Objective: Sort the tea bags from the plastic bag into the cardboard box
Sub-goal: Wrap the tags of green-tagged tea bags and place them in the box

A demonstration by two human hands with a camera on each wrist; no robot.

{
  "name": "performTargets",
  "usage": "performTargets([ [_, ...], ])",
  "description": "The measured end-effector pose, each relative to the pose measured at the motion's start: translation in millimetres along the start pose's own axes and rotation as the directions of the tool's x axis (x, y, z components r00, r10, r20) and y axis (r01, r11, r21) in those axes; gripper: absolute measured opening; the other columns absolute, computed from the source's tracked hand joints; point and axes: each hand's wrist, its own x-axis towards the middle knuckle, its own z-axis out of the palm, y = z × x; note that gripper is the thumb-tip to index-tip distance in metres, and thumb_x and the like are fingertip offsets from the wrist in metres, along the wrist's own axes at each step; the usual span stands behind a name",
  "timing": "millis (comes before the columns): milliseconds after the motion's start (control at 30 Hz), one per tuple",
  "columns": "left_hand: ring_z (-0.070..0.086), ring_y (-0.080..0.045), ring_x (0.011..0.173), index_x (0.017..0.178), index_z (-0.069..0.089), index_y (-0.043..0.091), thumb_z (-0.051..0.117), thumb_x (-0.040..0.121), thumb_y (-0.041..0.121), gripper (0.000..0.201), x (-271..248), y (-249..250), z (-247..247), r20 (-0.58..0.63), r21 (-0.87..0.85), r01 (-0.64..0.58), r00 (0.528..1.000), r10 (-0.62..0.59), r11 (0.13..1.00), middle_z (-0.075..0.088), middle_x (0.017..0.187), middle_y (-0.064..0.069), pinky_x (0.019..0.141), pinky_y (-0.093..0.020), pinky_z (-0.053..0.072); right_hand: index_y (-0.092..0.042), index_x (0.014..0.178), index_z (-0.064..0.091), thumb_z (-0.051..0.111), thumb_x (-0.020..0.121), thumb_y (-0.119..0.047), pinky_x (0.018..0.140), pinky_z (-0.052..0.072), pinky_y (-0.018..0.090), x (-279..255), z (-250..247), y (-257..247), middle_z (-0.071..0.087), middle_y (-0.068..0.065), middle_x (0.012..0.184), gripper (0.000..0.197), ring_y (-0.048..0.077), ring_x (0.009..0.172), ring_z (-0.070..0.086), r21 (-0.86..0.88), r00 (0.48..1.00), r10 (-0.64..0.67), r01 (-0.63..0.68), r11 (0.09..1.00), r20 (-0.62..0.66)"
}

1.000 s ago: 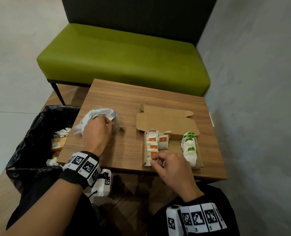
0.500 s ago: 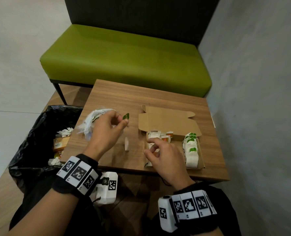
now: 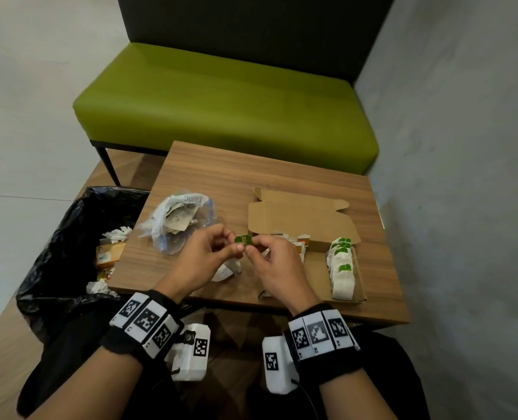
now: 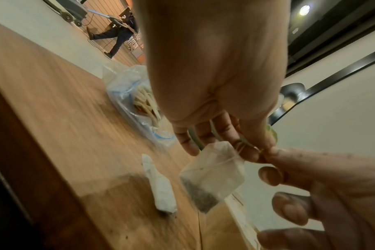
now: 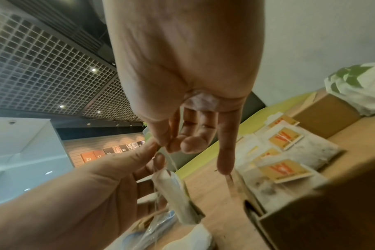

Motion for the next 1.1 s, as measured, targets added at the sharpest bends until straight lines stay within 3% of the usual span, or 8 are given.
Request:
performTargets([
  [133,0.066,-0.011,0.082,0.095,0.065,0.014,0.078,0.08,0.011,0.02,4,-9,0,-0.035,0.059,-0.028,0.999,0.03,0.998,0.071,0.086,0.001,0.077,-0.036,0.053,-0.021,0.092,0.074,0.062,0.093,-0.033,0.057,0.044,0.028,5,-1,-1,0.07,-0.006,0.081,0.017,0.003,0.059,0.052,-0.01,0.998,-0.008,0.007,1.0,-0.059],
  [333,0.052,-0.008,0.109,0.141,0.038,0.029,0.09,0.065,0.029,0.092,-1,-32,-10,-0.082,0.444,0.063,0.996,-0.029,0.894,0.049,0.126,0.011,0.092,-0.028,0.046,-0.023,0.09,0.072,0.057,0.096,-0.037,0.063,0.05,0.03,7,-10,-5,0.07,-0.009,0.083,0.021,0.01,0.071,0.062,-0.186,0.985,0.004,-0.037,0.982,-0.172],
  [500,0.048,-0.01,0.113,0.117,0.061,0.026,0.075,0.082,0.036,0.039,-9,-44,-5,0.011,0.793,0.001,1.0,-0.017,0.609,0.057,0.122,0.009,0.097,-0.029,0.045,-0.024,0.089,0.071,0.058,0.096,-0.037,0.063,0.048,0.028,7,-14,-4,0.069,-0.01,0.081,0.02,0.011,0.072,0.061,-0.191,0.977,0.034,-0.075,0.979,-0.211],
  [600,0.051,-0.01,0.107,0.1,0.067,0.024,0.064,0.091,0.034,0.014,-7,-44,-5,0.006,0.808,-0.014,1.0,0.015,0.589,0.06,0.113,0.01,0.092,-0.03,0.048,-0.024,0.087,0.072,0.059,0.095,-0.037,0.06,0.043,0.026,4,-16,-3,0.068,-0.011,0.078,0.019,0.009,0.068,0.059,-0.162,0.973,0.051,-0.089,0.983,-0.224],
  [800,0.06,0.005,0.086,0.092,0.063,0.022,0.053,0.1,0.028,0.014,-13,-20,-16,-0.107,0.524,-0.004,0.992,0.071,0.852,0.067,0.088,0.011,0.072,-0.012,0.043,-0.023,0.084,0.071,0.059,0.095,-0.033,0.054,0.036,0.021,2,-18,3,0.064,-0.011,0.073,0.019,0.007,0.066,0.057,-0.119,0.974,0.082,-0.11,0.987,-0.212],
  [900,0.068,-0.01,0.082,0.087,0.058,0.012,0.047,0.102,0.019,0.02,-10,-1,-16,-0.195,0.207,-0.052,0.977,0.093,0.977,0.069,0.075,0.002,0.077,-0.023,0.05,-0.023,0.083,0.07,0.059,0.095,-0.033,0.055,0.041,0.023,1,-13,3,0.064,-0.011,0.072,0.019,0.006,0.066,0.057,-0.136,0.98,0.08,-0.106,0.985,-0.181],
  [967,0.066,-0.021,0.069,0.081,0.052,0.009,0.042,0.104,0.012,0.025,-6,14,-13,-0.198,0.032,-0.081,0.976,0.086,0.996,0.061,0.062,0.0,0.07,-0.026,0.051,-0.023,0.086,0.071,0.059,0.095,-0.032,0.062,0.05,0.028,0,-9,2,0.067,-0.008,0.077,0.018,0.011,0.072,0.061,-0.16,0.984,0.085,-0.11,0.981,-0.154],
  [1100,0.041,-0.012,0.051,0.073,0.046,0.01,0.037,0.103,0.005,0.031,3,38,-7,-0.119,-0.145,-0.078,0.991,0.061,0.986,0.039,0.055,0.006,0.051,-0.027,0.041,-0.023,0.121,0.066,0.061,0.09,-0.021,0.086,0.05,0.031,-2,-4,-2,0.066,-0.005,0.11,0.031,0.013,0.101,0.06,-0.158,0.994,0.073,-0.085,0.984,-0.078],
])
